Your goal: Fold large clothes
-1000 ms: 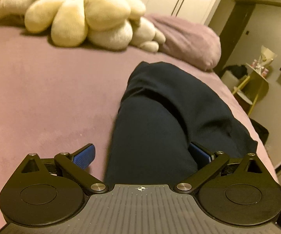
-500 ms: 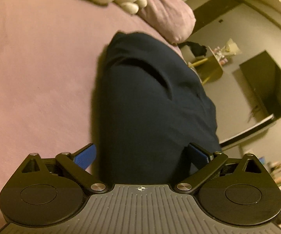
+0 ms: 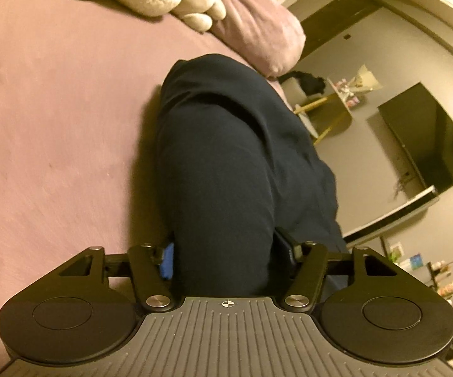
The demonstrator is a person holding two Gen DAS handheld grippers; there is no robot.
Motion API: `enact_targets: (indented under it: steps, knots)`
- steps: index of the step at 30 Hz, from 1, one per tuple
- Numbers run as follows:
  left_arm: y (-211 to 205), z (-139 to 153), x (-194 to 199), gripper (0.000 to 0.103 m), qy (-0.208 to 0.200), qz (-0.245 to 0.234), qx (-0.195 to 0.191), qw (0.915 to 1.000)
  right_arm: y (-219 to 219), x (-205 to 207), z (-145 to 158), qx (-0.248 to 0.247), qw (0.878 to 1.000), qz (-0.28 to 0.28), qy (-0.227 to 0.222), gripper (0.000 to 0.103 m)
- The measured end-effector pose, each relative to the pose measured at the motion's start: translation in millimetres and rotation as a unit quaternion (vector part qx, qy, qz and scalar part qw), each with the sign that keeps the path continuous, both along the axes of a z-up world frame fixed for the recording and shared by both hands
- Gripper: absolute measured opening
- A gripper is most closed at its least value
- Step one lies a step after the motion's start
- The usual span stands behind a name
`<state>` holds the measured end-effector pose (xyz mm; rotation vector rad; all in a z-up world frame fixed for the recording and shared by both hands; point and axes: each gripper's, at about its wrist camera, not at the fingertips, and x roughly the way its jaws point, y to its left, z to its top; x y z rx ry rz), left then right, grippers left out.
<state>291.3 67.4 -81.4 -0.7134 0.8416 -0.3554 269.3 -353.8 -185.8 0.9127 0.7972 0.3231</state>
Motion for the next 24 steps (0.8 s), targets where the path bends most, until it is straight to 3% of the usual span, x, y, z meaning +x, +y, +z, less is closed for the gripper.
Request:
enact_targets:
  steps: [4,9,13,16,21,24]
  knots:
    - [26.2,19.7,-15.4,0.065,-0.020,0.024,0.031,0.9990,19.0,4.4,14.3,0.006,1.000,0.008,-0.001,0.027]
    - [87.3,32.8,-52.5,0.066,-0.012,0.071,0.078,0.9944,78.0,17.5,9.9,0.033,0.997,0.070,0.009,0.027]
    - [113.5,14.3,-68.8,0.070,0.017,0.087,0.056,0.9945,128.1,12.4,4.0,0.036,0.992,0.118,0.007,0.027]
    - [115.8,8.4,-72.2,0.074,0.013,0.099,0.052,0.9937,140.4,-0.2,14.8,-0.019,0.995,0.099,-0.003,0.036]
    - [126.4,15.7,-78.4,0.077,0.002,0.115,0.048,0.9922,124.4,-21.2,49.7,-0.100,0.994,0.038,0.004,0.047]
    - [132.4,29.6,-84.7,0.078,-0.036,0.157,0.084,0.9833,124.8,-37.4,93.8,-0.171,0.984,-0.016,-0.058,0.050]
